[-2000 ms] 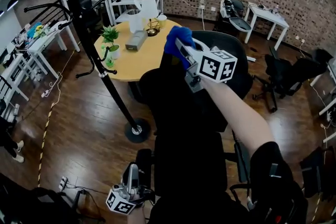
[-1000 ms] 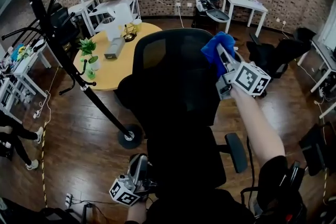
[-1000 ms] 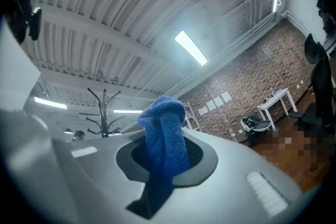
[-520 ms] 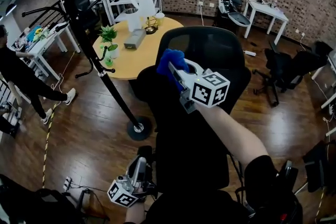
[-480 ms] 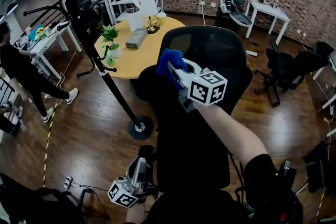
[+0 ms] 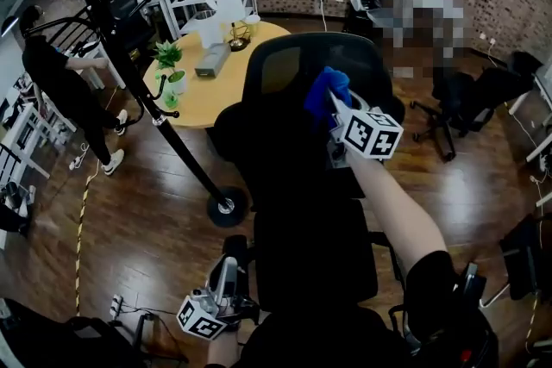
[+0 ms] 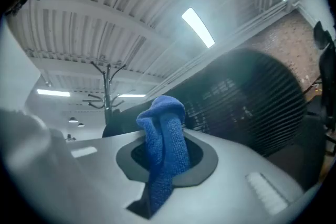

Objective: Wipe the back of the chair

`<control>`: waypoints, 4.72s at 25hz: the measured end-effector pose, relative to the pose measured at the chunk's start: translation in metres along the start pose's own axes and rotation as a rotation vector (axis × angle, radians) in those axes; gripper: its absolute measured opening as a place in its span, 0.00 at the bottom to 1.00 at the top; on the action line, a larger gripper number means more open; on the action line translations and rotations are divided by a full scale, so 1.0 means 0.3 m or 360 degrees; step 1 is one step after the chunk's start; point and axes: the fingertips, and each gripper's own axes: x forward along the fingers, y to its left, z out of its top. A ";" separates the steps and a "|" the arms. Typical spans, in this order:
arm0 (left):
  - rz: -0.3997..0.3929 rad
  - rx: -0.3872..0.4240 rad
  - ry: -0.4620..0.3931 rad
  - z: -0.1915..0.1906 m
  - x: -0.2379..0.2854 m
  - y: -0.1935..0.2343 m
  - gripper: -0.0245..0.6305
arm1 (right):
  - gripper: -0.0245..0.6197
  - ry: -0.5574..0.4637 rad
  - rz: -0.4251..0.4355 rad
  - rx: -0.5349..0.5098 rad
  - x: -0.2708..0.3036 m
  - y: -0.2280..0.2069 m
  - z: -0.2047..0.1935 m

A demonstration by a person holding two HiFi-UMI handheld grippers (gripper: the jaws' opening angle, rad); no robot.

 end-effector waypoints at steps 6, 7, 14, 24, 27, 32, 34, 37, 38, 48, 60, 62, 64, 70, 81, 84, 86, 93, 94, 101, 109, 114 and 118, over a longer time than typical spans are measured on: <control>-0.0136 -0.0060 0.0135 -0.092 0.125 -0.034 0.02 | 0.10 -0.0118 -0.0191 -0.0022 -0.268 -0.262 0.127; -0.0164 -0.0068 0.0156 -0.108 0.144 -0.046 0.02 | 0.10 -0.0119 -0.0185 -0.0051 -0.296 -0.280 0.132; -0.0180 -0.0063 0.0193 -0.141 0.157 -0.064 0.02 | 0.10 -0.0106 -0.0078 -0.0097 -0.297 -0.202 0.053; 0.0100 0.0102 0.0065 -0.007 -0.077 -0.012 0.02 | 0.10 0.0259 0.0777 -0.0392 0.099 0.541 -0.493; 0.0211 0.0151 0.0005 0.049 -0.154 -0.007 0.02 | 0.10 0.0293 0.0773 -0.0374 0.219 0.639 -0.549; 0.0277 0.0175 -0.0035 0.088 -0.204 0.008 0.02 | 0.10 0.0360 0.0679 -0.0287 0.324 0.605 -0.588; 0.0268 0.0173 -0.0023 0.092 -0.202 0.020 0.02 | 0.10 0.0343 0.0678 -0.0315 0.313 0.577 -0.582; 0.0219 0.0159 0.0009 0.083 -0.159 0.036 0.02 | 0.10 0.0327 0.0620 -0.0354 0.283 0.490 -0.554; 0.0192 0.0152 0.0021 0.076 -0.135 0.036 0.02 | 0.10 0.0324 0.0590 -0.0361 0.267 0.444 -0.541; -0.0056 0.0012 0.0239 -0.094 0.084 0.006 0.02 | 0.10 0.0115 -0.0031 -0.0327 -0.114 -0.309 -0.233; -0.0183 -0.0052 0.0369 -0.228 0.213 -0.058 0.02 | 0.10 -0.0053 -0.0308 -0.0253 -0.415 -0.572 -0.122; -0.0164 -0.0030 0.0361 -0.214 0.201 -0.051 0.02 | 0.10 -0.0042 -0.0138 -0.0249 -0.378 -0.419 -0.208; -0.0118 -0.0011 0.0334 -0.185 0.172 -0.029 0.02 | 0.10 0.0002 0.0048 -0.0213 -0.305 -0.250 -0.319; 0.0037 0.0042 0.0214 -0.097 0.048 0.002 0.02 | 0.10 0.0269 0.0573 -0.0176 -0.043 0.230 -0.649; 0.0234 0.0130 0.0127 -0.001 -0.103 0.018 0.02 | 0.10 0.0380 0.0764 -0.0259 0.221 0.543 -0.817; 0.0199 0.0111 0.0157 -0.014 -0.079 0.031 0.02 | 0.10 0.0350 0.0682 -0.0239 0.183 0.440 -0.789; 0.0157 0.0090 0.0184 -0.032 -0.048 0.033 0.02 | 0.10 0.0338 0.0608 -0.0245 0.134 0.330 -0.762; -0.0020 -0.0022 0.0340 -0.143 0.087 0.027 0.02 | 0.10 0.0185 0.0206 -0.0268 -0.118 -0.170 -0.553; -0.0046 -0.0036 0.0361 -0.161 0.106 0.021 0.02 | 0.10 0.0158 0.0122 -0.0265 -0.165 -0.250 -0.519; -0.0124 -0.0076 0.0455 -0.240 0.162 -0.020 0.02 | 0.10 0.0006 -0.0379 -0.0161 -0.424 -0.663 -0.380; -0.0076 -0.0044 0.0432 -0.223 0.116 -0.017 0.02 | 0.10 0.0044 -0.0095 -0.0213 -0.419 -0.359 -0.477; 0.0009 -0.0029 0.0368 -0.173 0.049 -0.008 0.02 | 0.10 0.0228 0.0316 -0.0155 -0.265 0.071 -0.739; 0.0095 0.0017 0.0320 -0.129 -0.025 -0.017 0.02 | 0.10 0.0355 0.0539 -0.0086 -0.143 0.334 -0.905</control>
